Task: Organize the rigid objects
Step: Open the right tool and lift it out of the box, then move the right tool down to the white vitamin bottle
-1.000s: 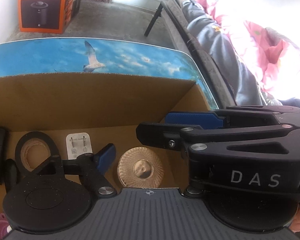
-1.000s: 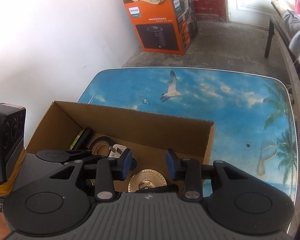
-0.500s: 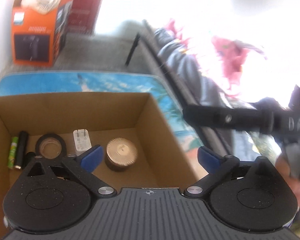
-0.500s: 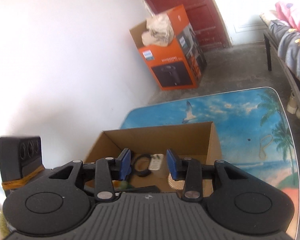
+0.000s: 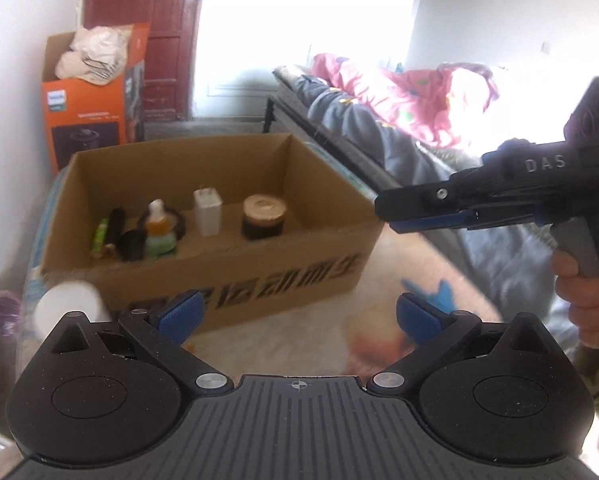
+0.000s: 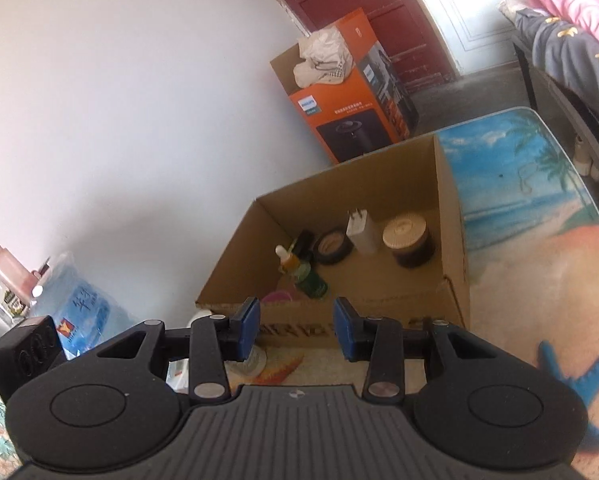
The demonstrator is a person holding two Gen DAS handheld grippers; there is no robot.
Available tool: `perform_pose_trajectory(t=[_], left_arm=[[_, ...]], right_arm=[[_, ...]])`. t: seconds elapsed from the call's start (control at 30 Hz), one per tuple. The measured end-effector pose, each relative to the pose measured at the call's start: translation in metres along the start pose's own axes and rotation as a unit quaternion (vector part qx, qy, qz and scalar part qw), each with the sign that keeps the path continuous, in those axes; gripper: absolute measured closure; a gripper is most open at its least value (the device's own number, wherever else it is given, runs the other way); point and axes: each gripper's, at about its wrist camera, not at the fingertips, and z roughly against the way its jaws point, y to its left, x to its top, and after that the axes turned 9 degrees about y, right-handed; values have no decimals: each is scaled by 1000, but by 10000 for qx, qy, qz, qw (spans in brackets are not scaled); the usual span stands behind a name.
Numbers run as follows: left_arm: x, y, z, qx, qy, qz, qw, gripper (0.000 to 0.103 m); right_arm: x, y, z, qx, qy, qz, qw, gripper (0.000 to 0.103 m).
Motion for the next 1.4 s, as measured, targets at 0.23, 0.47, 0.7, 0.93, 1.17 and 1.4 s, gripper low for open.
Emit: perform_pose_trajectory(t=[0.23, 0.47, 0.7, 0.93, 1.17, 1.4], left_arm=[[-35, 29, 16, 742, -120, 179, 9970, 0], [-43, 64, -5, 1105, 3, 405, 9931, 0], [-52, 89, -25, 1037, 111, 516, 9932, 0], [-61, 101, -24, 857, 139, 739, 9935, 0], [-61, 98, -25, 858, 170, 785, 9931, 0], [-60, 89, -30, 876, 245, 724, 9932, 0]], right_arm=[[-24, 50, -46, -465, 196, 666, 9965, 60], [-24, 97, -99, -521, 492, 1291, 9890, 60], [-25, 124, -117, -706, 364, 1699, 9822, 59], [-26, 132, -105, -748, -123, 1776, 9812, 59], [-25, 123, -97, -383, -179, 1489, 9880, 48], [-27, 117, -83, -251, -368, 1528, 9873, 0]])
